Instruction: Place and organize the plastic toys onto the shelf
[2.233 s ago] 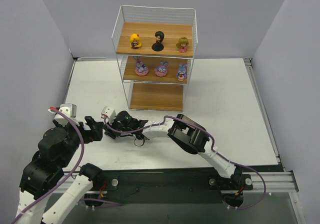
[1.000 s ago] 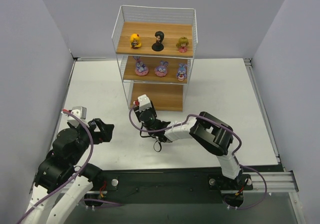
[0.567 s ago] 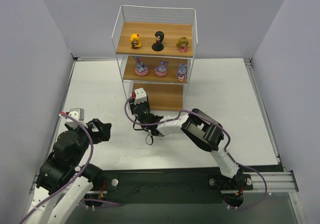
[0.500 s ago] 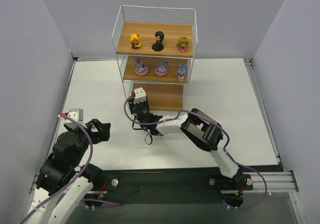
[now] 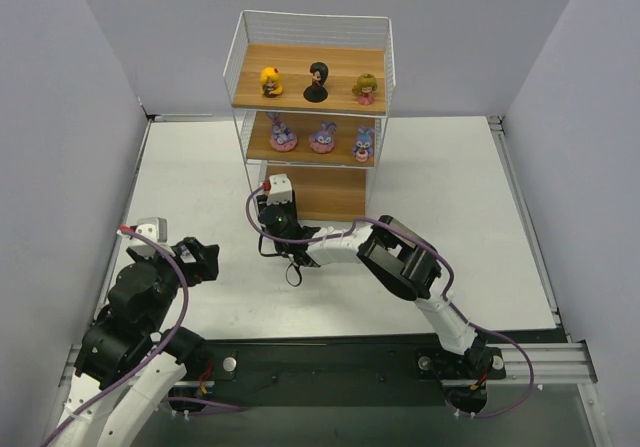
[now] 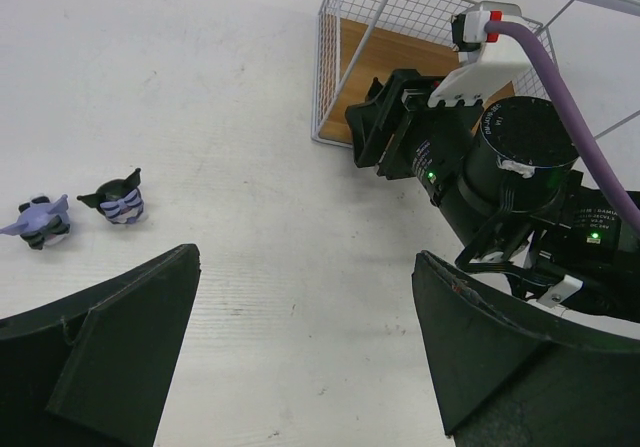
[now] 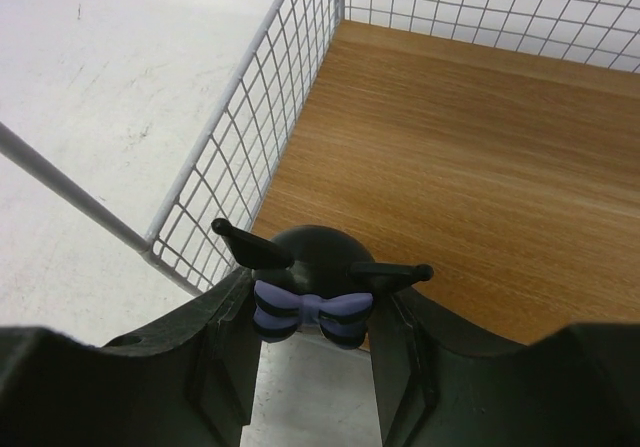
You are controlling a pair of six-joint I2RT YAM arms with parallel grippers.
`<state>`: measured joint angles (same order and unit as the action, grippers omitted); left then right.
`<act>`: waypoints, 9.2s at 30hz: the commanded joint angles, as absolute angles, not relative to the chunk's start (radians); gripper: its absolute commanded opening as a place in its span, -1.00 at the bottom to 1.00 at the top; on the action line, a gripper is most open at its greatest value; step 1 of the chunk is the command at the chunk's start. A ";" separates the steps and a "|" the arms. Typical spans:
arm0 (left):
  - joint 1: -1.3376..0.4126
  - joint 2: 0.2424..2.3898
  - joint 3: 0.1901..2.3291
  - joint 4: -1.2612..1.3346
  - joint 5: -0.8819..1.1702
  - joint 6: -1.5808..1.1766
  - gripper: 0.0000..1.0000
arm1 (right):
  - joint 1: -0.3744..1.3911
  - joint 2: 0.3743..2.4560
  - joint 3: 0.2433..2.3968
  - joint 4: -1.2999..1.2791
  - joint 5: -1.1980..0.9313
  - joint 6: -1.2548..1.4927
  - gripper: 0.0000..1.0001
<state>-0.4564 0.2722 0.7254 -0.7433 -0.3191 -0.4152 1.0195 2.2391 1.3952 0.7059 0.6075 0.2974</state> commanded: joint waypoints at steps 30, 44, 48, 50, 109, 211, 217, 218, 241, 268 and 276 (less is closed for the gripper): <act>-0.457 0.270 0.721 -0.698 -0.360 -0.407 0.95 | 0.994 2.329 1.612 0.486 0.670 0.417 -0.47; -0.457 0.262 0.721 -0.701 -0.368 -0.405 0.95 | 0.991 2.349 1.667 0.347 0.677 0.476 -0.33; -0.457 0.261 0.719 -0.703 -0.370 -0.405 0.95 | 0.986 2.353 1.680 0.328 0.667 0.486 -0.23; -0.459 0.261 0.721 -0.703 -0.370 -0.405 0.95 | 0.983 2.353 1.687 0.319 0.666 0.491 -0.16; -0.457 0.474 0.819 -0.778 -0.471 -0.510 0.95 | 1.235 1.573 1.111 -0.096 0.677 0.688 0.35; 0.238 1.054 0.989 -0.715 -0.104 -0.578 -0.64 | 0.819 1.028 0.784 -0.538 0.196 0.765 0.27; -0.061 0.980 0.963 -0.778 -0.109 -0.742 -0.64 | 0.805 0.989 0.813 -0.633 0.213 0.793 0.27; -0.095 0.977 0.945 -0.781 -0.117 -0.767 -0.64 | 0.799 0.983 0.825 -0.650 0.218 0.799 0.27; -0.815 1.500 1.063 -0.252 -0.371 -0.937 -0.66 | 0.713 0.795 0.854 -0.916 0.270 0.871 0.29; -0.816 1.694 1.117 -0.117 -0.523 -0.844 -0.63 | 0.703 0.716 0.796 -0.951 0.265 0.874 0.28; -0.822 1.646 1.032 -0.078 -0.519 -0.887 -0.63 | 0.703 0.722 0.799 -0.951 0.264 0.876 0.28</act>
